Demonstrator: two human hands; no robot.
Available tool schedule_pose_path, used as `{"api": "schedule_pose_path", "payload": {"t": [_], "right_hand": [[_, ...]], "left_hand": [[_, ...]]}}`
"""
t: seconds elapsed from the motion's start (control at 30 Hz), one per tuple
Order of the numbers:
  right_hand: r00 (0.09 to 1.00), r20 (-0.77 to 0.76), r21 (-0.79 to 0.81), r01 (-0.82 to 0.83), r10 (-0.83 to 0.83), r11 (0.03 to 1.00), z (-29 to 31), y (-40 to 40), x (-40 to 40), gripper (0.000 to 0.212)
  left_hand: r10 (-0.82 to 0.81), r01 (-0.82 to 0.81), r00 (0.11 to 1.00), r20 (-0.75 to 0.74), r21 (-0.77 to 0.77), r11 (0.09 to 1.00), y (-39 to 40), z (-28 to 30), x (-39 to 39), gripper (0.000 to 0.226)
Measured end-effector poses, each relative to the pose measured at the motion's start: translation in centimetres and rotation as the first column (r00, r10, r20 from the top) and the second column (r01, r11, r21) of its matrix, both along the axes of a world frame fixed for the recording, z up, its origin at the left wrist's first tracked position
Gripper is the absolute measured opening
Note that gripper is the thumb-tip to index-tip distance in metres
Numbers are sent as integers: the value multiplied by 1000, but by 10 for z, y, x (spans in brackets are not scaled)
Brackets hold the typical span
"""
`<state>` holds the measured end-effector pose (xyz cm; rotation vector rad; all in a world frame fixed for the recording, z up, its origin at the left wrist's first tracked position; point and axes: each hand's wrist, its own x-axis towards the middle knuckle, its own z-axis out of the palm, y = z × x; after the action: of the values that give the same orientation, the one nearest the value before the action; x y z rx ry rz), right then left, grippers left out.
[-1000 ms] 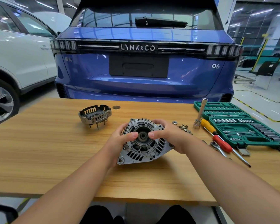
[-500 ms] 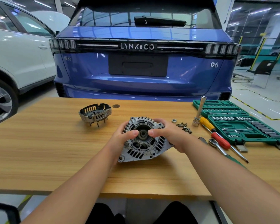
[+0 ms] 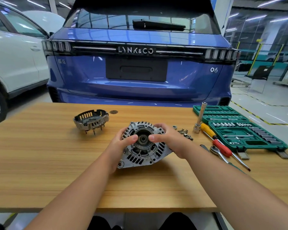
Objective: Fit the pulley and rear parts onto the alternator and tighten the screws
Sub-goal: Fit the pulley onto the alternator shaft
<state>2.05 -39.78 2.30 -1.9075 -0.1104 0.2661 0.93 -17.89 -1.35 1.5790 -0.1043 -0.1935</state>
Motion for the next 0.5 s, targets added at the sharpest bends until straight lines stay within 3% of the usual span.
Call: {"api": "schedule_pose_path", "payload": {"t": [0.1, 0.17, 0.27, 0.37, 0.43, 0.5], "right_hand": [[995, -38, -116, -94, 90, 989, 2, -9, 4, 96], [992, -44, -208, -124, 118, 970, 11, -19, 14, 77], [991, 109, -357, 106, -72, 928, 23, -36, 43, 51], [951, 297, -724, 286, -90, 627, 21, -51, 77, 34], [967, 253, -851, 243, -42, 466, 13, -51, 94, 32], [985, 169, -904, 166, -27, 395, 3, -48, 108, 35]], "left_hand": [[-67, 43, 992, -105, -218, 975, 7, -14, 2, 84], [-14, -28, 992, -129, -322, 946, 12, -25, 4, 77], [64, -111, 989, -134, -379, 919, 11, -36, 7, 74], [82, -128, 988, -130, -399, 908, 6, -36, 8, 63], [94, -138, 988, -127, -407, 903, 5, -37, 8, 60], [101, -141, 988, -119, -404, 904, 6, -38, 9, 57]]}}
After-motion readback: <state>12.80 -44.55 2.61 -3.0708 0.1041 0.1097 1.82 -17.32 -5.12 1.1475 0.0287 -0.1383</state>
